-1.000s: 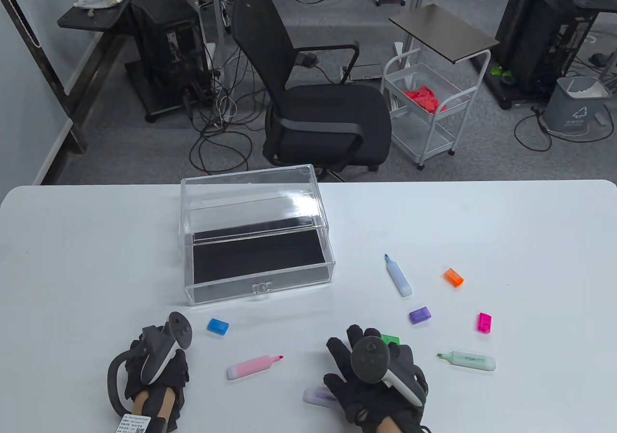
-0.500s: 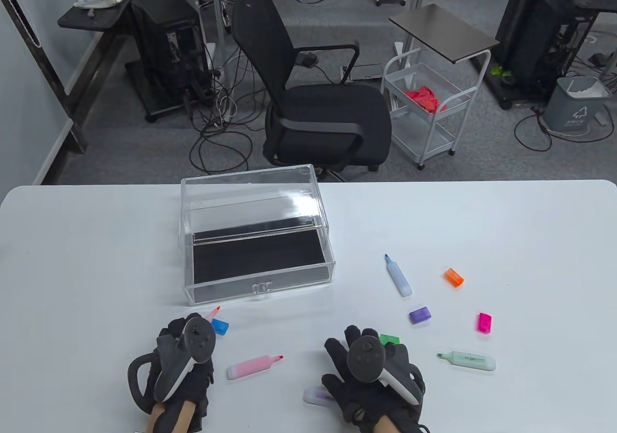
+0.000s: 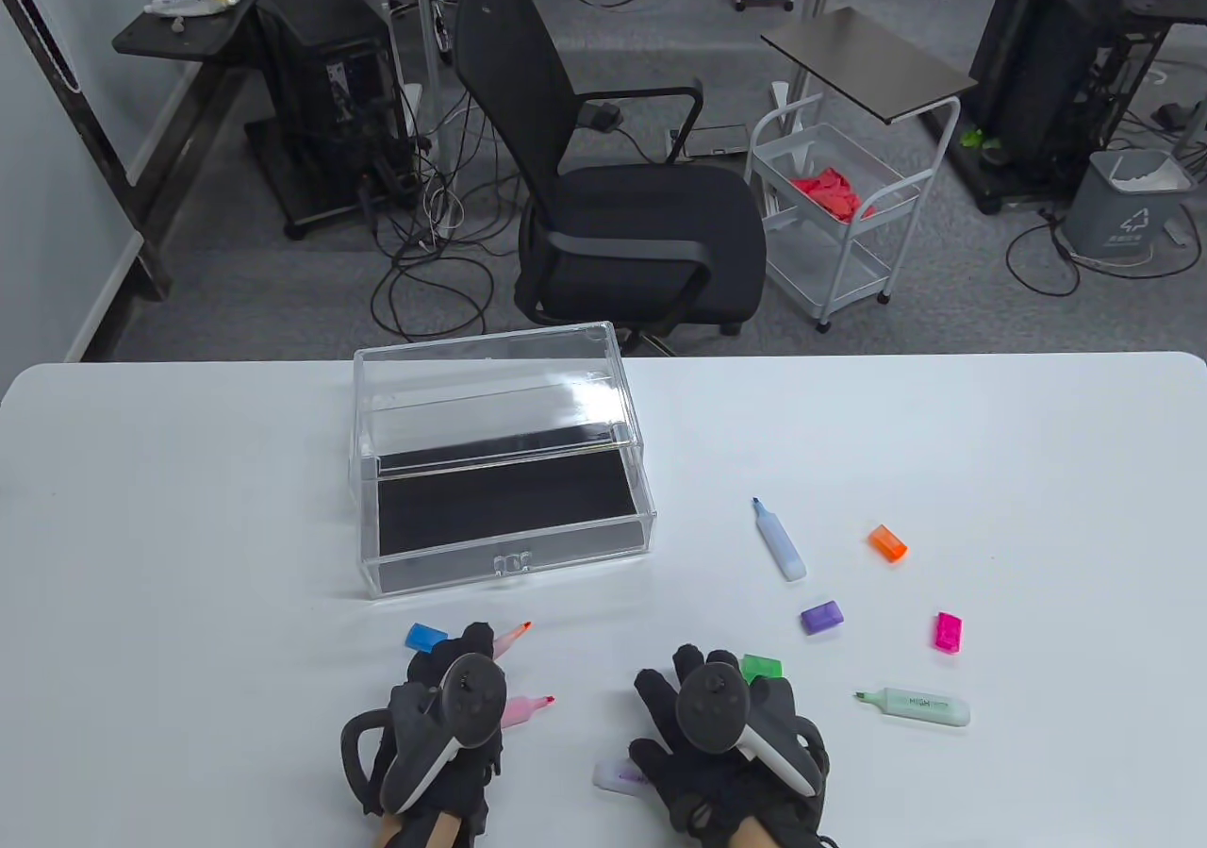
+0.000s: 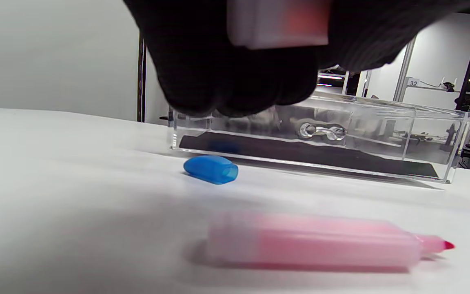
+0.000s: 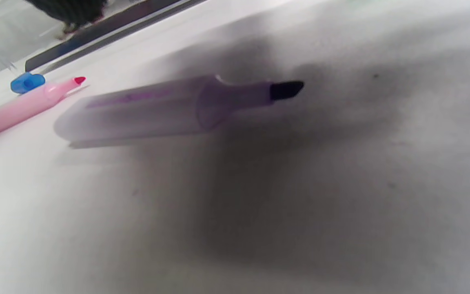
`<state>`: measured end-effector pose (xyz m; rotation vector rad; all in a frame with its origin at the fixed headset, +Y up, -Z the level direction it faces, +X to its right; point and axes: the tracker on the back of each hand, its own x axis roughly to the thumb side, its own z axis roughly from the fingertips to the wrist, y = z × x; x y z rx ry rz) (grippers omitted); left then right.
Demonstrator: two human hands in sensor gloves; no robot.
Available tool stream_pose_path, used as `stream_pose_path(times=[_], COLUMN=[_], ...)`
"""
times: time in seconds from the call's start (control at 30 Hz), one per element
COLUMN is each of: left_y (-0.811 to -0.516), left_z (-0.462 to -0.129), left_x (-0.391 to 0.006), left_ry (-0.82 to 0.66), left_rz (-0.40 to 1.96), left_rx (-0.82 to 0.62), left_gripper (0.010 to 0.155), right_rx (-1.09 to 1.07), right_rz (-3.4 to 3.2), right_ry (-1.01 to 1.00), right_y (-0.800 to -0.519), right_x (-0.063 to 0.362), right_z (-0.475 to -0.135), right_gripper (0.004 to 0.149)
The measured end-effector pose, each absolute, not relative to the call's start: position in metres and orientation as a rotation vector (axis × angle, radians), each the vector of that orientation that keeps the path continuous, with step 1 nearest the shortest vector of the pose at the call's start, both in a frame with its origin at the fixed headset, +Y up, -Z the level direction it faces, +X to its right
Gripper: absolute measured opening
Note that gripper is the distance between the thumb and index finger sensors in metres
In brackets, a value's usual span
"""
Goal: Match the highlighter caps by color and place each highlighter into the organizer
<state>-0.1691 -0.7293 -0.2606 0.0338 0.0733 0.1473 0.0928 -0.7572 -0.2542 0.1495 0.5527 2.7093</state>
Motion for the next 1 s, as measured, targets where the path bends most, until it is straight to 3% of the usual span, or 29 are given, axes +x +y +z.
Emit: stream_pose_path(times=[0.3,0.73,1.0], left_y=[-0.74,-0.745,-0.742], left_z=[-0.259,-0.265,-0.263], left_x=[-0.162,-0.173,-0.177], left_ry=[0.031,0.066,0.08], left_rz=[0.089,0.077,0.072], left_rx=[-0.017,-0.043,-0.047], left_gripper=[0.058,0.058,0.058], right_rx=[0.181,-0.364,-0.818], right_rz=[2.644,2.704,2.625], right_ry=[0.468,0.188,0.294], right_y=[-0.748,-0.674,-0.703], right_x=[0.1,0.239,0.305], right_z=[-0.265,-0.368,-0.413], right_gripper=[0.07,0.071,0.074])
